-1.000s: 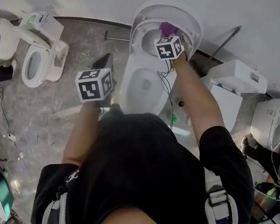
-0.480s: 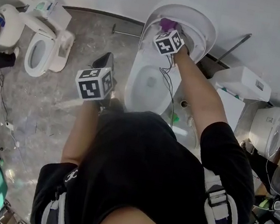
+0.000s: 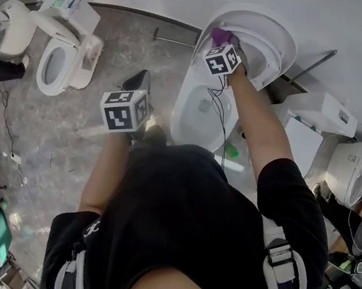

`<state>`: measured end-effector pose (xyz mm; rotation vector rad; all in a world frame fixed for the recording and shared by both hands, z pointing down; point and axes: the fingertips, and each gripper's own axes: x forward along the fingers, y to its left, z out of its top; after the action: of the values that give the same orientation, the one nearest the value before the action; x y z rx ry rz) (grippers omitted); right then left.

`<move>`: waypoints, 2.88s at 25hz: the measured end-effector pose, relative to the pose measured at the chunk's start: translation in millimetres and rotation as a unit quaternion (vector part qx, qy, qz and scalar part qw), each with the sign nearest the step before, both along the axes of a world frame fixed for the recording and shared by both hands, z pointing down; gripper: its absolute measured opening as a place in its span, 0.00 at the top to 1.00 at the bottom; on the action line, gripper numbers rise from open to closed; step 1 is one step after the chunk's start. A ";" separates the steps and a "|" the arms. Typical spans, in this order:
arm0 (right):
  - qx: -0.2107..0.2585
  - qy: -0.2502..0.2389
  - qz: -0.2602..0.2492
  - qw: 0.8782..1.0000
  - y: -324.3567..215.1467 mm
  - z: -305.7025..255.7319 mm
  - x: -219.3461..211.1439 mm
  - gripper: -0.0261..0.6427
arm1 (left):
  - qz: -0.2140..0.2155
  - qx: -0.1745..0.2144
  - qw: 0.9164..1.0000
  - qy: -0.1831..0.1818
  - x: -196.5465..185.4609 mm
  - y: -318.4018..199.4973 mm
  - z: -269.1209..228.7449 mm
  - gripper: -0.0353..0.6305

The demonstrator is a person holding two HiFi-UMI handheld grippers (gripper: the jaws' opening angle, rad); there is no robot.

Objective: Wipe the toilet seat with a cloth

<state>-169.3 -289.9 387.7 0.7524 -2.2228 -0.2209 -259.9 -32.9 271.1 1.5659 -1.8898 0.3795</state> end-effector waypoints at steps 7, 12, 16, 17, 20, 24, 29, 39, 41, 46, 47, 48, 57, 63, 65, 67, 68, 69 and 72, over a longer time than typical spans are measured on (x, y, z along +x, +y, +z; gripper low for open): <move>-0.026 -0.006 -0.032 0.999 31.0 11.8 -9.2 0.89 | 0.023 -0.007 1.000 0.003 -16.9 -8.7 9.3 0.93; -0.044 -0.012 -0.029 0.999 55.1 32.7 -8.5 0.89 | 0.046 -0.015 0.999 0.001 -14.4 -21.2 16.9 0.93; -0.048 -0.004 -0.003 0.999 51.5 49.4 -10.8 0.89 | 0.054 -0.026 0.998 -0.002 -23.9 -24.6 25.0 0.93; -0.046 -0.004 0.005 0.999 46.6 50.9 -12.1 0.89 | 0.055 -0.028 0.998 -0.004 -28.2 -25.6 26.9 0.93; -0.041 -0.001 0.017 0.999 33.0 54.5 -20.1 0.89 | 0.053 -0.038 0.998 -0.005 -44.3 -25.7 34.3 0.93; -0.032 0.012 0.020 0.999 23.9 66.8 -30.7 0.89 | 0.050 -0.050 0.998 0.002 -57.4 -25.8 47.0 0.93; -0.031 0.020 0.023 0.999 12.6 80.6 -41.1 0.89 | 0.062 -0.059 0.996 0.018 -59.5 -32.2 67.2 0.93; -0.036 0.034 0.018 0.999 18.4 126.7 -54.5 0.89 | 0.097 -0.082 0.991 0.047 -63.1 -48.5 114.2 0.93; -0.046 0.039 0.022 0.998 19.2 143.0 -57.6 0.89 | 0.100 -0.084 0.990 0.050 -69.3 -53.9 125.5 0.93; -0.082 0.062 0.027 0.994 27.4 189.3 -62.9 0.89 | 0.111 -0.097 0.988 0.052 -81.7 -61.7 155.4 0.93; -0.084 0.063 0.027 0.994 28.2 196.0 -62.9 0.89 | 0.114 -0.099 0.987 0.053 -82.6 -63.6 160.4 0.93; -0.082 0.061 0.028 0.994 28.4 200.5 -62.7 0.89 | 0.116 -0.100 0.987 0.053 -83.1 -65.4 164.7 0.93; -0.062 0.059 0.037 0.996 41.8 203.8 -55.5 0.89 | 0.133 -0.104 0.984 0.062 -71.6 -66.6 188.2 0.93; -0.086 0.088 0.051 0.991 59.5 233.4 -28.2 0.89 | 0.140 -0.113 0.981 0.072 -56.3 -60.5 202.9 0.93; -0.089 0.098 0.064 0.989 57.5 245.5 -20.3 0.89 | 0.139 -0.117 0.980 0.076 -55.3 -58.4 210.8 0.93; -0.087 0.100 0.069 0.989 52.6 253.8 -19.0 0.89 | 0.139 -0.121 0.980 0.079 -55.2 -56.8 220.2 0.93; -0.084 0.099 0.068 0.989 50.1 257.1 -21.6 0.89 | 0.139 -0.122 0.980 0.080 -55.8 -56.5 225.4 0.93; -0.081 0.098 0.066 0.990 47.7 260.6 -25.0 0.89 | 0.140 -0.123 0.979 0.080 -56.9 -56.5 230.5 0.93; -0.079 0.099 0.068 0.990 40.5 274.1 -33.4 0.89 | 0.141 -0.126 0.979 0.083 -61.4 -58.2 244.6 0.93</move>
<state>-202.7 -249.4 661.8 0.7569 -1.9674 -0.0494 -321.3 -91.2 515.7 1.6372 -1.4363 0.5693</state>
